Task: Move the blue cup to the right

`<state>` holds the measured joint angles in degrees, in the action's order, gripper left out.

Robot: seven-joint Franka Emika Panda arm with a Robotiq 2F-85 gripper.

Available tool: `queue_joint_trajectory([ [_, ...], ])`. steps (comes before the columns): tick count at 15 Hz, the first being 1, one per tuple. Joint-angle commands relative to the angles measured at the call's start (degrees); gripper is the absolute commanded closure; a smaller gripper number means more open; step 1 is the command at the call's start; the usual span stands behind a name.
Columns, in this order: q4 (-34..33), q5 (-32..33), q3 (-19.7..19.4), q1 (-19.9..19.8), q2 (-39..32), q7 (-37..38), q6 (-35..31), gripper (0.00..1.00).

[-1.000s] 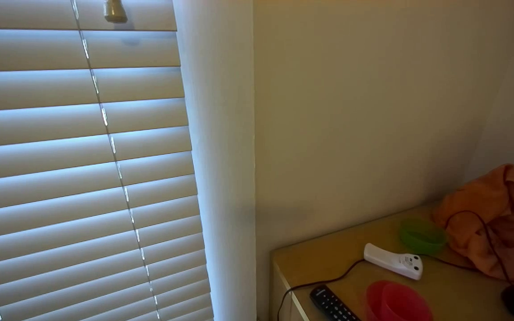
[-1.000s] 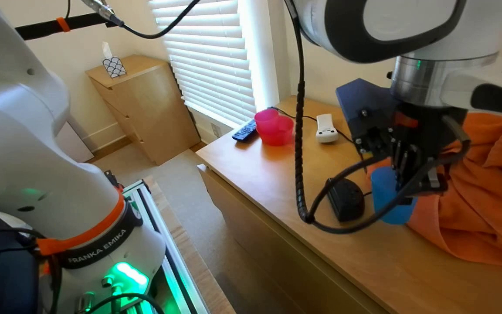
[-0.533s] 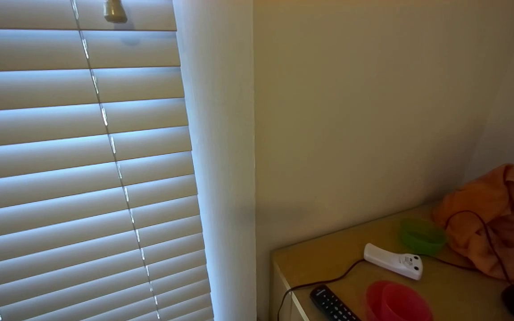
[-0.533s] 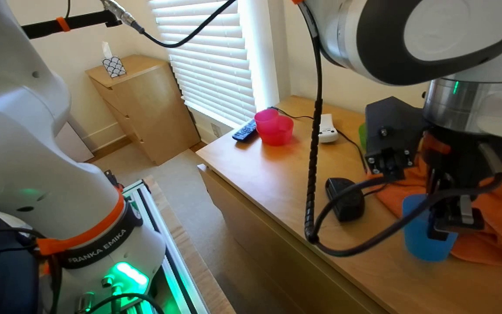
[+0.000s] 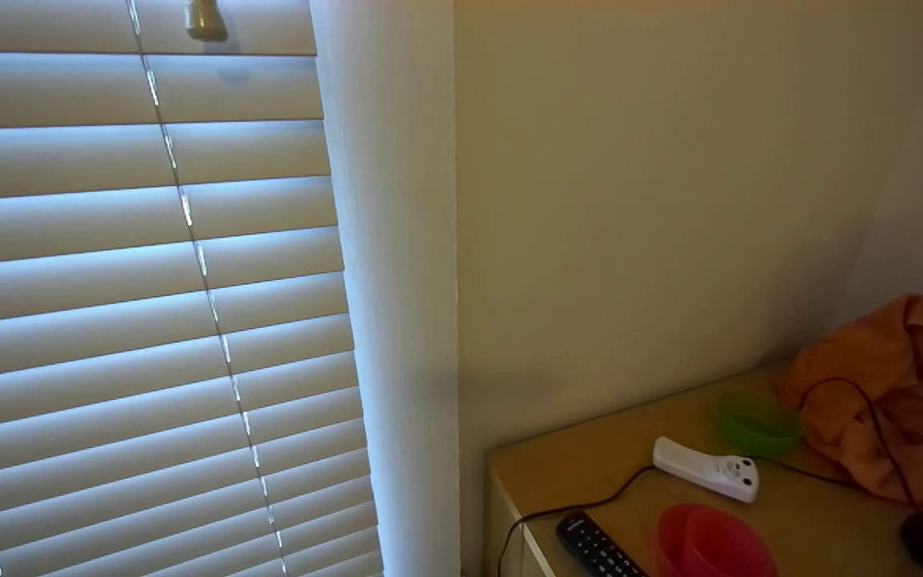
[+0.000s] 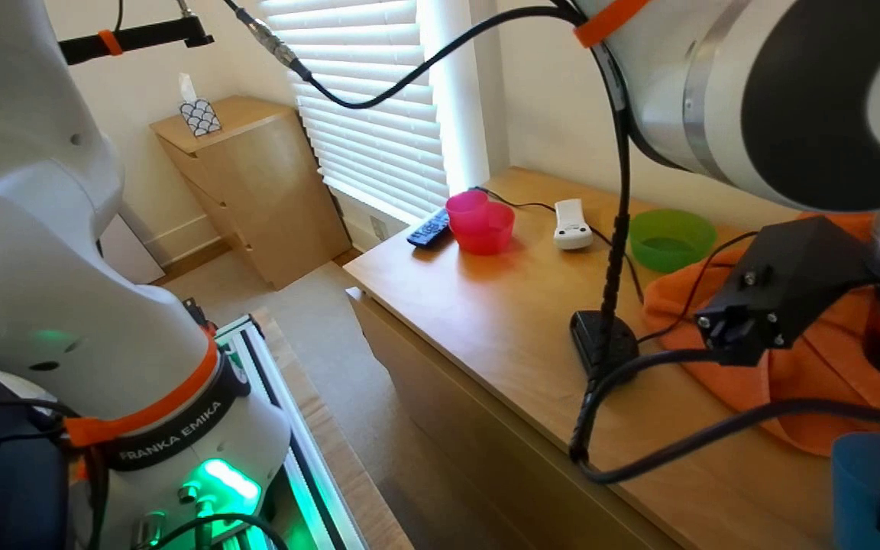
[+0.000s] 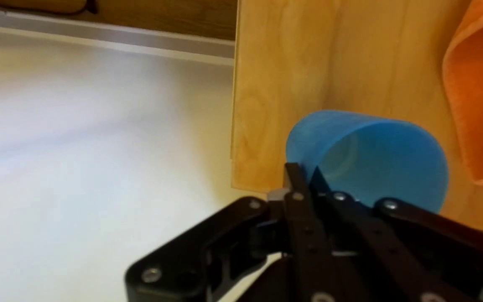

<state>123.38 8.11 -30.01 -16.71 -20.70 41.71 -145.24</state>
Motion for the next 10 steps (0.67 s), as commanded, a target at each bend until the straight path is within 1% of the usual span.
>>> queue_joint_trajectory([
  [1,-4.3,-3.1,0.2,-0.3,-5.6,5.9,1.2,0.99],
  [3,-5.8,-6.6,1.9,-1.5,-6.9,5.4,2.3,0.99],
  [6,-8.4,-10.4,2.3,-2.5,-7.8,5.4,3.1,0.99],
  [8,-9.5,-11.0,1.1,-2.6,-7.6,6.3,4.1,0.99],
  [10,-9.7,-9.5,-0.4,-2.8,-6.4,6.3,7.3,0.99],
])
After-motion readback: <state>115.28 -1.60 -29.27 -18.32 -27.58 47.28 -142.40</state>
